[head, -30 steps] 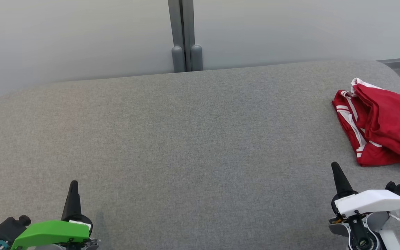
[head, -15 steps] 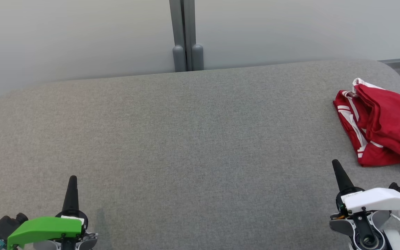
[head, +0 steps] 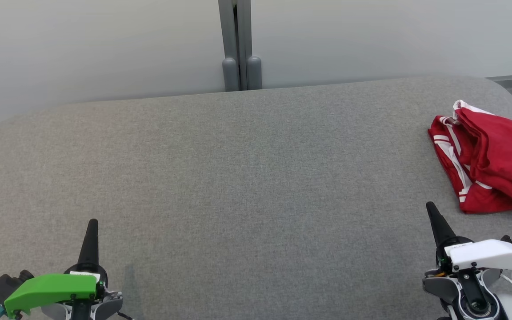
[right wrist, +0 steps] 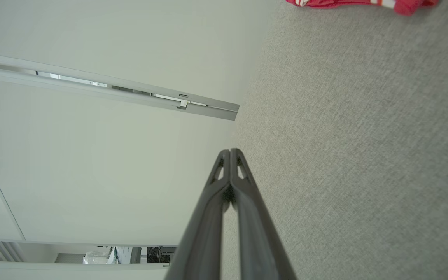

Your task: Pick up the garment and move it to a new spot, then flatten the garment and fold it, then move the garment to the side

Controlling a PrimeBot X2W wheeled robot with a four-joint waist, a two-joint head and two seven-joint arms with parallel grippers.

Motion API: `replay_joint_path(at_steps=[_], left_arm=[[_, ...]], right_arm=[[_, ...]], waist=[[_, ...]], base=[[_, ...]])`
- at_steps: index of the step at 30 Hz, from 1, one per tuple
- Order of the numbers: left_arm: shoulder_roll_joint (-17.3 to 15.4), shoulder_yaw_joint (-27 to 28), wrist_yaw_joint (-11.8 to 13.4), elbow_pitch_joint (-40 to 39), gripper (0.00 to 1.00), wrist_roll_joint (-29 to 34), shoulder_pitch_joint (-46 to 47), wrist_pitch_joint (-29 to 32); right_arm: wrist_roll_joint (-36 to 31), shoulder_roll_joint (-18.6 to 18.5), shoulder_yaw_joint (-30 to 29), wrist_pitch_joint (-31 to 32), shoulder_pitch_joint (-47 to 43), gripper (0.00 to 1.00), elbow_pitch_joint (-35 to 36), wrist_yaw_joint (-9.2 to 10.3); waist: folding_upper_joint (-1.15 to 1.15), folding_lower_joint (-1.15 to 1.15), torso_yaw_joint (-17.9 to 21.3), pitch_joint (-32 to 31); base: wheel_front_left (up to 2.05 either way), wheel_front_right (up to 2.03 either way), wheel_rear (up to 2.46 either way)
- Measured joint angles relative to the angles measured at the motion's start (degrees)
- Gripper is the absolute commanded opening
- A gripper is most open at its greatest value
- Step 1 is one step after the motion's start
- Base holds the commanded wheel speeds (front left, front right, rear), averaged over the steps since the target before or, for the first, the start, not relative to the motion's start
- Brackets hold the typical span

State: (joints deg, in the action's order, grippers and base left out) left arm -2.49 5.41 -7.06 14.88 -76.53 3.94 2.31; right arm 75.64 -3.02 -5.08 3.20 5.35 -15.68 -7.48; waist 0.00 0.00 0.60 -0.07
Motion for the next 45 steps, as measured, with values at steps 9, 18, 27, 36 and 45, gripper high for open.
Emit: replay_joint_path(at_steps=[9,18,27,36,45], left_arm=[[-0.03,0.22,-0.02,-0.11,0.0,-4.03,0.32,1.16],[-0.08,0.48,-0.05,-0.33,0.0,-8.32,0.88,2.19],[-0.12,0.74,-0.08,-0.55,0.0,-11.78,1.42,3.16],[-0.15,0.98,-0.24,-0.71,0.0,-14.82,1.8,4.11],[-0.16,1.04,-0.26,-0.77,0.0,-15.86,1.99,4.17]], right_arm=[[4.39,0.03,-0.36,0.79,0.18,0.0,0.37,0.0],[8.71,0.08,-0.76,1.76,0.32,0.0,0.81,0.0],[12.38,0.11,-1.08,2.42,0.58,0.0,1.16,0.0],[15.8,0.14,-1.38,3.13,0.66,0.0,1.46,0.0],[16.57,0.16,-1.45,3.31,0.69,0.0,1.54,0.0]], waist=[[0.0,0.0,-0.14,0.06],[0.0,0.0,-0.29,0.12],[0.0,0.0,-0.43,0.18],[0.0,0.0,-0.57,0.24],[0.0,0.0,-0.6,0.25]], base=[[0.0,0.0,0.0],[0.0,0.0,0.0],[0.0,0.0,0.0],[0.0,0.0,0.0],[0.0,0.0,0.0]])
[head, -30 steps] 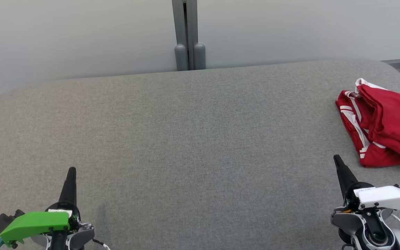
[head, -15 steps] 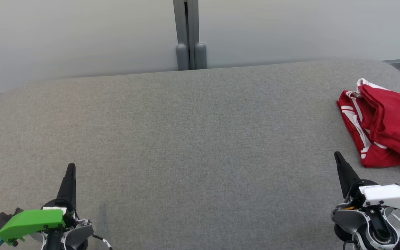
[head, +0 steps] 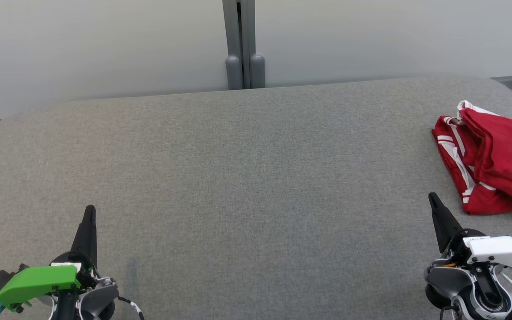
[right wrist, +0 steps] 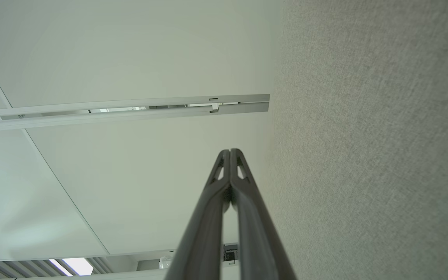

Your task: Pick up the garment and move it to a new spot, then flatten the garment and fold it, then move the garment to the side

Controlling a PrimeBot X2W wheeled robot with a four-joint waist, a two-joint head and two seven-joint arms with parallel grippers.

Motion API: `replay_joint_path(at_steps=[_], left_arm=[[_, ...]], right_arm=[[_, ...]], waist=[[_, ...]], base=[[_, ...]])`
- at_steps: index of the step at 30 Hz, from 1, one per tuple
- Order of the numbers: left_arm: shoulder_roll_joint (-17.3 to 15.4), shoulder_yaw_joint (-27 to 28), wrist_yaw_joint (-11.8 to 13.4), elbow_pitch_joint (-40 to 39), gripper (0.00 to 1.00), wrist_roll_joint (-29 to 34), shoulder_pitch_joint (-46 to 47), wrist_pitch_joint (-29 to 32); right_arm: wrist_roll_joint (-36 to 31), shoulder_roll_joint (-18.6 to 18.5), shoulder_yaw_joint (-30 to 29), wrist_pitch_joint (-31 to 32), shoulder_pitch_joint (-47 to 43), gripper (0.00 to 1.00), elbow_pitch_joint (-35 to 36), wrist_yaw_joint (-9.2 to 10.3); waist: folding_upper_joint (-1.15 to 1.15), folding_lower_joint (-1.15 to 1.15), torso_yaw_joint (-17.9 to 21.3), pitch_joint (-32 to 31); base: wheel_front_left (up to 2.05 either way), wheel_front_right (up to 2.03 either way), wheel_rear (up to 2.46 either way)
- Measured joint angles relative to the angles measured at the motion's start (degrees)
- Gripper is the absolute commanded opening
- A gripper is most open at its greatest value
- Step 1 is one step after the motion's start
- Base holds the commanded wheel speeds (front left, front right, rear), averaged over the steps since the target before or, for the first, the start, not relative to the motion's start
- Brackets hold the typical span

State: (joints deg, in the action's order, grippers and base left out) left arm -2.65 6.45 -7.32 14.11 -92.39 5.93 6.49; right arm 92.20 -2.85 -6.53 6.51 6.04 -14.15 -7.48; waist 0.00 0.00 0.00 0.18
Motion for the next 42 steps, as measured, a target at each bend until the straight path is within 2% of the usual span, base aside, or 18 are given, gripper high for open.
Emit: replay_joint_path(at_steps=[42], left_arm=[[0.0,0.01,0.0,-0.01,0.0,-0.01,0.0,0.01]], right_arm=[[0.0,0.0,0.0,0.03,0.01,0.0,0.01,0.0]], waist=[[0.0,0.0,0.0,0.0]], base=[[0.0,0.0,0.0]])
